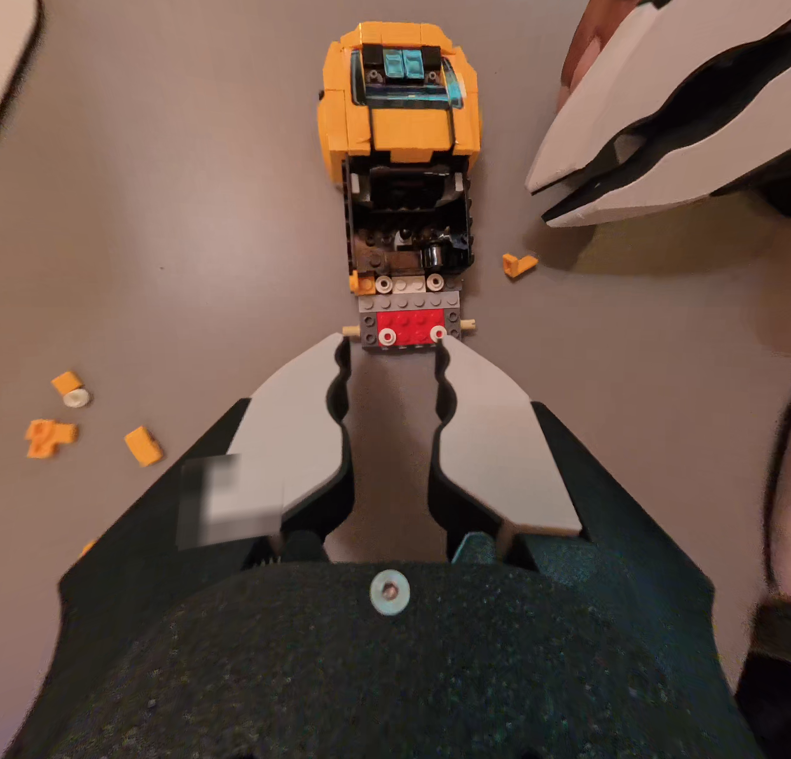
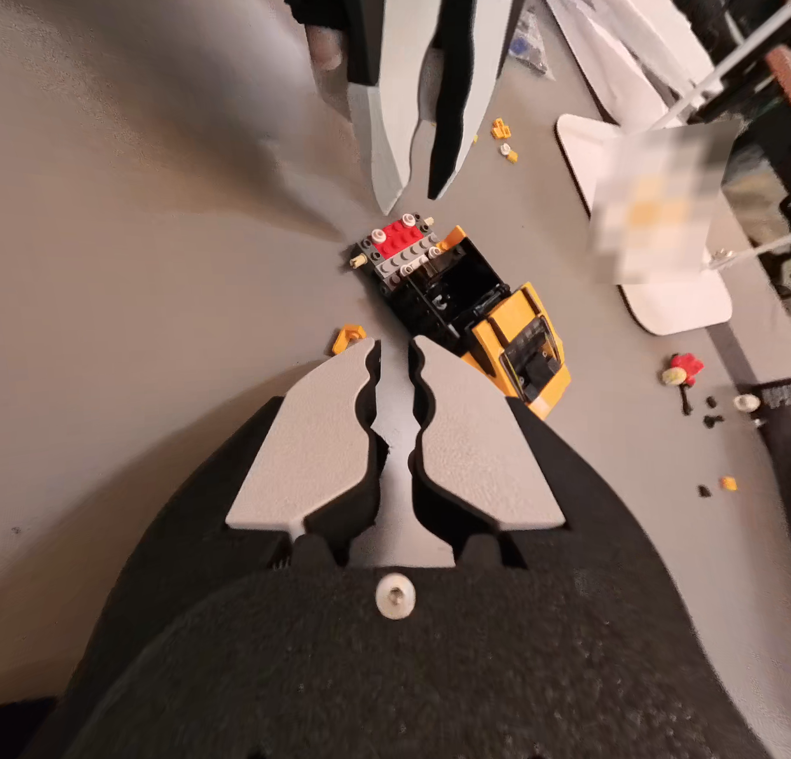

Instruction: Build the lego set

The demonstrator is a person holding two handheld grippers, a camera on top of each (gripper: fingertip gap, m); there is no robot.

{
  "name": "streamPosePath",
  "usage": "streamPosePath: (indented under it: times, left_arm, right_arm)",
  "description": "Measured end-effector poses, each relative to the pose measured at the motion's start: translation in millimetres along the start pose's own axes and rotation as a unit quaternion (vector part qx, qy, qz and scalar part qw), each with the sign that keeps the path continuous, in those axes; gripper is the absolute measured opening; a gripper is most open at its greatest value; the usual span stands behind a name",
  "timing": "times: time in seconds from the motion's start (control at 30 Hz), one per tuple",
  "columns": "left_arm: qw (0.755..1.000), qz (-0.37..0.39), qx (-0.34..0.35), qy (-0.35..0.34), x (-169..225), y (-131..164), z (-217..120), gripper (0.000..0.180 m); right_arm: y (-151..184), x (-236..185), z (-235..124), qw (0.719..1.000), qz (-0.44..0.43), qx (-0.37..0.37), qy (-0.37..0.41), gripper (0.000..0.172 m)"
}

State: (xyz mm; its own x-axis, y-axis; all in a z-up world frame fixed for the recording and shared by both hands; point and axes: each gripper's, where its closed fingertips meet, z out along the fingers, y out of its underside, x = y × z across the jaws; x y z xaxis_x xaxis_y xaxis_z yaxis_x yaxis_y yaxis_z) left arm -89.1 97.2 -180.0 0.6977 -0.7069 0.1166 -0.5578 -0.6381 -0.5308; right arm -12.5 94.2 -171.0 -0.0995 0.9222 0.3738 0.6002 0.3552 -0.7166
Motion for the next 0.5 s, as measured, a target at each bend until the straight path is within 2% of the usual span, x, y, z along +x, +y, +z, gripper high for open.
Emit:
streamPosePath:
  times: [0.07,0.17,0.23,0.3,0.4,0.5]
  left_arm:
    - [0.997,-0.021,0.02,0.07,0.9,0.7,4.4,0.056]
    - [0.988,-0.03,0.043,0.145,8.4,2.4,11.2,0.062]
    - [0.986,-0.013,0.059,0.158,17.7,0.1,11.5,0.056]
    - [0.986,0.009,0.059,0.153,27.8,0.3,10.9,0.041]
    - [0.973,0.053,0.069,0.212,73.3,1.4,7.2,0.037]
    - [0.97,0.123,0.064,0.201,93.0,9.2,4.4,0.033]
  right_arm:
    - [3.2,1.6,-1.3,0.999,0.034,-0.006,0.001,0.012]
    - [19.6,13.5,1.4,0.994,0.101,-0.045,0.013,0.012]
    - [31.7,25.2,2.0,0.987,0.148,-0.065,0.019,0.011]
    - [36.9,32.5,3.4,0.981,0.185,-0.066,0.003,0.013]
    - [24.1,34.7,7.9,0.983,0.177,-0.024,-0.039,0.015]
    - [13.1,39.4,6.6,0.986,0.157,0.01,-0.054,0.017]
